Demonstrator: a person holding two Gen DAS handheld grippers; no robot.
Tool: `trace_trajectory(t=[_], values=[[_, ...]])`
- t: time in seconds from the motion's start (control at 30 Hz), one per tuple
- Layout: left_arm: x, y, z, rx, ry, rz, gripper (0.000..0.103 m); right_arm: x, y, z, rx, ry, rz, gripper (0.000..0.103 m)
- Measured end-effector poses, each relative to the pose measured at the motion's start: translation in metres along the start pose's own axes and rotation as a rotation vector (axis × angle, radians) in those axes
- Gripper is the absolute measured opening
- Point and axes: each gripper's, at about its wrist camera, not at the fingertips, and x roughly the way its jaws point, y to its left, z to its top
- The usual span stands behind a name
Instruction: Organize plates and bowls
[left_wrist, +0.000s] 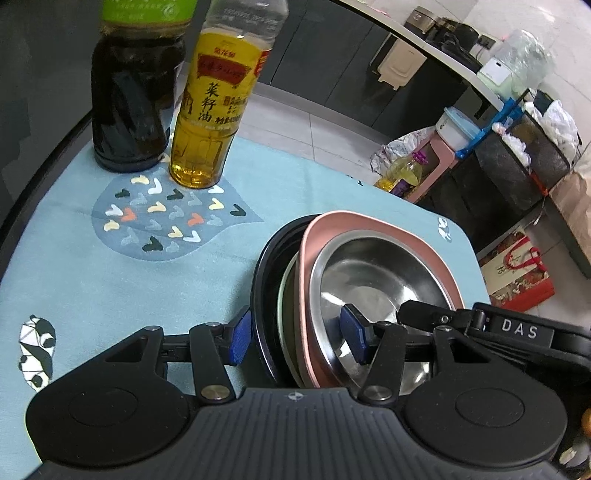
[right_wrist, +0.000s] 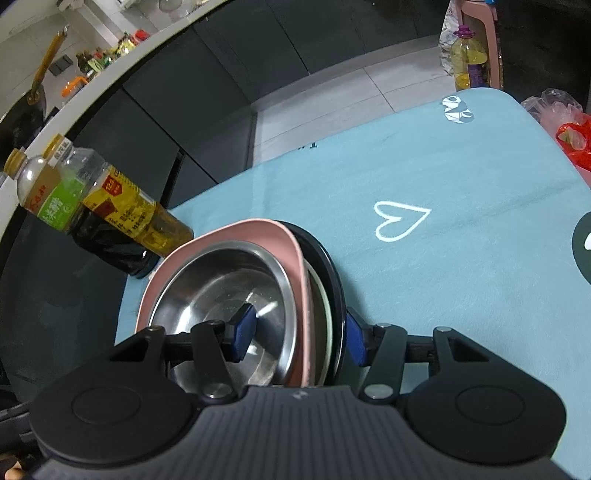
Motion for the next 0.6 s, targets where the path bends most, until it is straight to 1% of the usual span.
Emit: trace_trajectory(t=[0.13, 0.17, 0.3, 0.47, 0.6], values=[[0.0, 0.006, 0.001, -0.015, 0.013, -0.023, 0.047, 0.0, -0.005, 0.0, 0.017, 0.001, 0.016, 0.043], [-0.002, 0.007, 0.001, -0.015, 0.004, -0.021, 0.047, -0.001, -0.005, 0.0, 0.017, 0.001, 0.018, 0.043], [-0.02, 0.006, 0.002, 0.014, -0.104, -0.006, 0.048, -0.006, 0.0, -0.002, -0.03, -0.034, -0.008, 0.043], [-0.041, 0.004, 0.001, 0.034, -0.156, -0.01, 0.048, -0.017, 0.005, -0.005, -0.062, -0.073, -0.028, 0.043], [-0.054, 0.002, -0.008, 0.064, -0.198, 0.012, 0.048, -0.031, 0.007, -0.008, -0.075, -0.118, -0.033, 0.043]])
